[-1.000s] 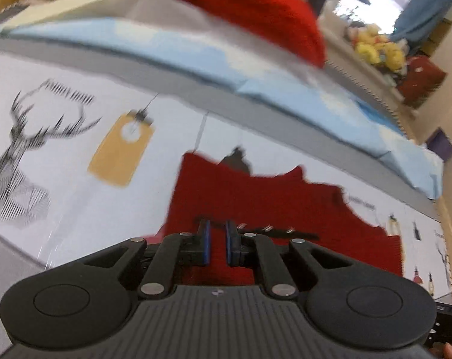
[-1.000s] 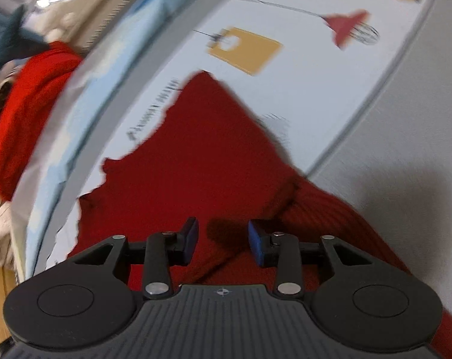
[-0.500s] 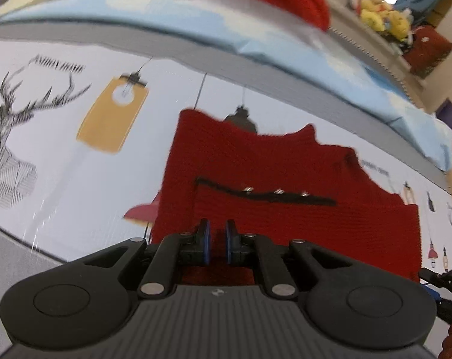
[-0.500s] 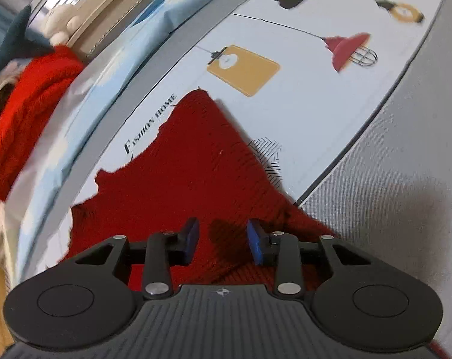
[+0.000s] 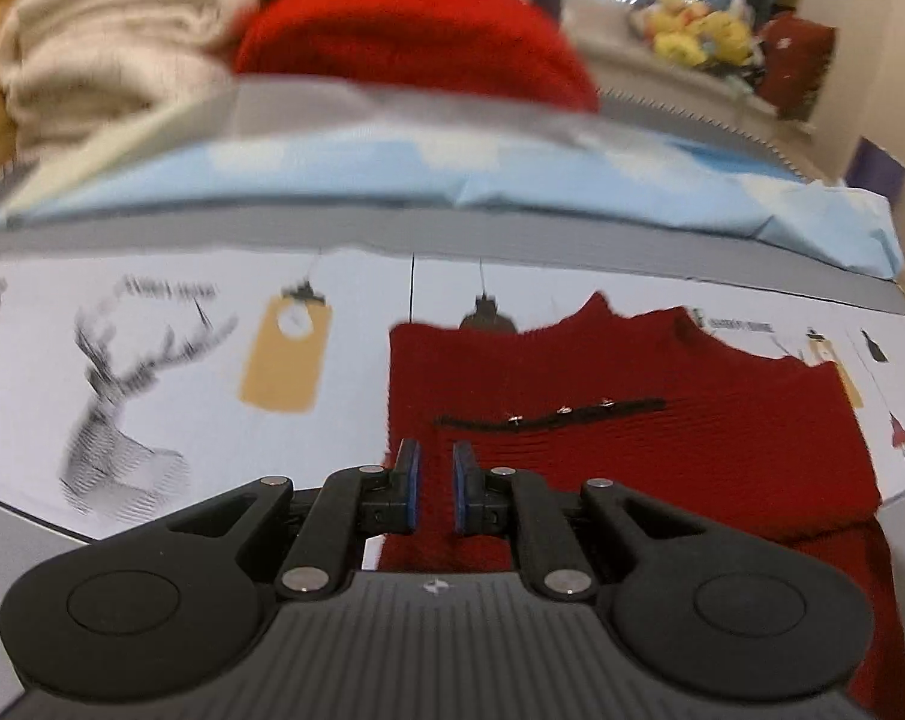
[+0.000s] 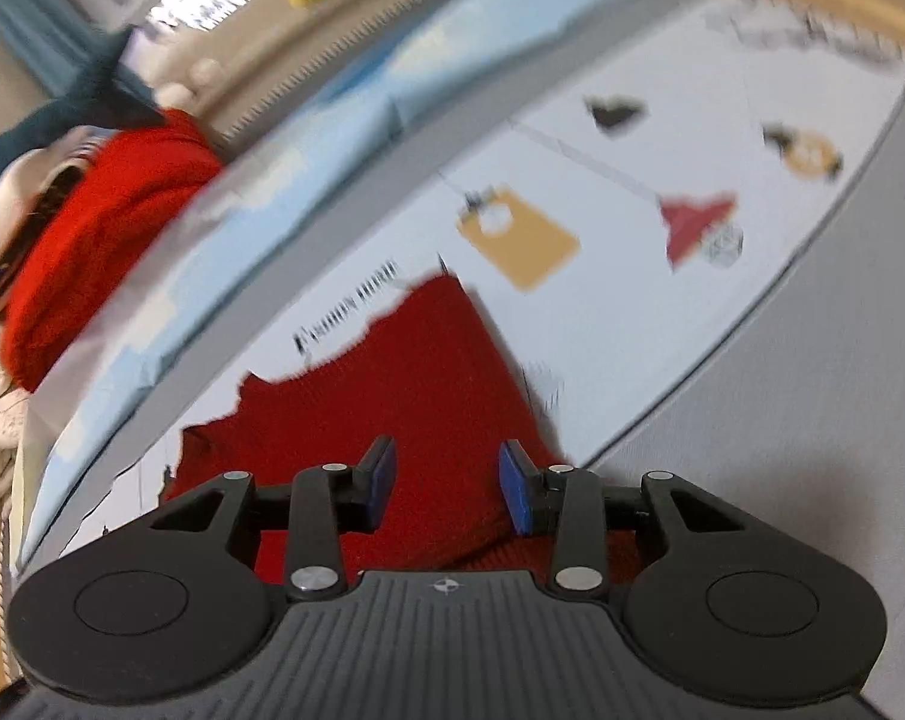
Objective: Fold small clothes
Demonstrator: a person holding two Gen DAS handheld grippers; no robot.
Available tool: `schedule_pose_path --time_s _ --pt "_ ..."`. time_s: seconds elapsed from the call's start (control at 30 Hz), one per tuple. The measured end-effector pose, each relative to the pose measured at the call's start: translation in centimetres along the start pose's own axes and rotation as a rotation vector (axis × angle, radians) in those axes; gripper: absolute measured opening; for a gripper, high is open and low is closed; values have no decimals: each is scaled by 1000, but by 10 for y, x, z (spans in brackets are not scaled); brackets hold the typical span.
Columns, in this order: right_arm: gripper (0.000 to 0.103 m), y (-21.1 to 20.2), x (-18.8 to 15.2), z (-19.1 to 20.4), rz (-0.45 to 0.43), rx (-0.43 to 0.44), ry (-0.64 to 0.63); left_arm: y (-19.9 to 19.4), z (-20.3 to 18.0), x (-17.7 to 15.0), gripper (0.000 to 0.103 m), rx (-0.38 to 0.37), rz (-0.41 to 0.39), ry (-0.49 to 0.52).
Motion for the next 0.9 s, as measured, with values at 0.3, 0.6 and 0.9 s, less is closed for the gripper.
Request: schedule_pose_path --time_s 0.3,0.6,0.9 --pt "40 -128 24 13 -286 93 -195 -138 16 1 33 -23 -105 55" --pt "65 -280 -2 -10 -524 216 -264 -246 34 -107 33 -42 -139 38" --pt "66 -264 -88 -96 -433 60 -296 -272 57 -190 32 -14 -57 -36"
Point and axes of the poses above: each gripper's, at about its wrist camera, not at the fingertips, and y roughly the way its jaws point, z to its left, x to its top, the point moved 9 cm from there along y, roughly the way its jaws point, and after that the axes turned 3 degrees about -z, right-handed, at the moved point
